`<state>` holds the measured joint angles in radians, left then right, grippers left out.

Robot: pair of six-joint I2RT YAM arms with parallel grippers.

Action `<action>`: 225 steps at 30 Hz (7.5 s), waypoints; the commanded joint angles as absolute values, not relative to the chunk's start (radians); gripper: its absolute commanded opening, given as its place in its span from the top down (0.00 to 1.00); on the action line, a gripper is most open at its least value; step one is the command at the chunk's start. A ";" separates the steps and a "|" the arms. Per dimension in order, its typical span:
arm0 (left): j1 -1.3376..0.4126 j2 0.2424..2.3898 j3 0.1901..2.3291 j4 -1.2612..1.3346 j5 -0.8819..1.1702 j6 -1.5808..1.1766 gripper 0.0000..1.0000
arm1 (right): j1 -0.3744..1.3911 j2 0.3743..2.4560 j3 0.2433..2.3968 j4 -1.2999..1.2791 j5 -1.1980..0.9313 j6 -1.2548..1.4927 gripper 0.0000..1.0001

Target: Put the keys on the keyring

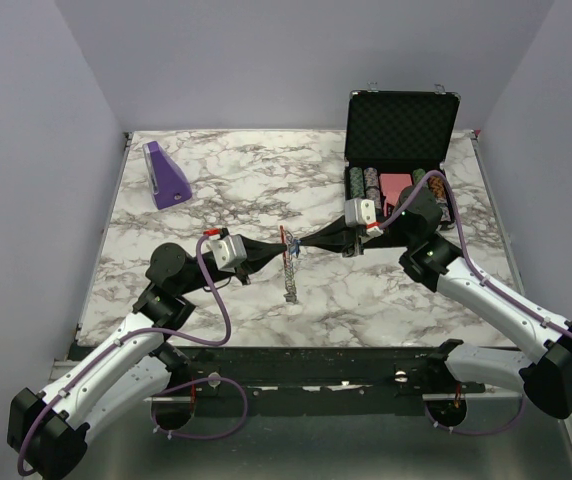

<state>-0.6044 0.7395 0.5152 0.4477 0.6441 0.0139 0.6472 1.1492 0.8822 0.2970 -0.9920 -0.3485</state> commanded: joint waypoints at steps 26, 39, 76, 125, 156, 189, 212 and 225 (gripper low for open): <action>-0.609 0.752 0.534 0.526 0.675 -0.035 1.00 | 0.653 1.152 0.900 0.337 -1.022 -0.330 1.00; -0.611 0.759 0.531 0.551 0.699 -0.052 1.00 | 0.660 1.157 0.891 0.347 -1.032 -0.311 1.00; -0.611 0.773 0.561 0.471 0.709 -0.020 1.00 | 0.684 1.178 0.913 0.364 -1.031 -0.241 1.00; -0.584 0.818 0.609 0.416 0.657 -0.123 1.00 | 0.686 1.167 0.925 0.258 -1.058 -0.302 1.00; -0.468 0.828 0.454 0.830 0.732 -0.488 1.00 | 0.675 1.157 0.899 0.169 -1.057 -0.347 0.99; -0.463 0.864 0.397 0.974 0.733 -0.571 1.00 | 0.670 1.146 0.897 0.307 -1.046 -0.144 0.76; -0.465 0.847 0.411 0.937 0.772 -0.517 1.00 | 0.664 1.236 0.950 0.336 -0.856 0.218 0.64; -0.465 0.839 0.411 0.916 0.752 -0.506 1.00 | 0.664 1.256 0.946 0.333 -0.899 0.247 0.82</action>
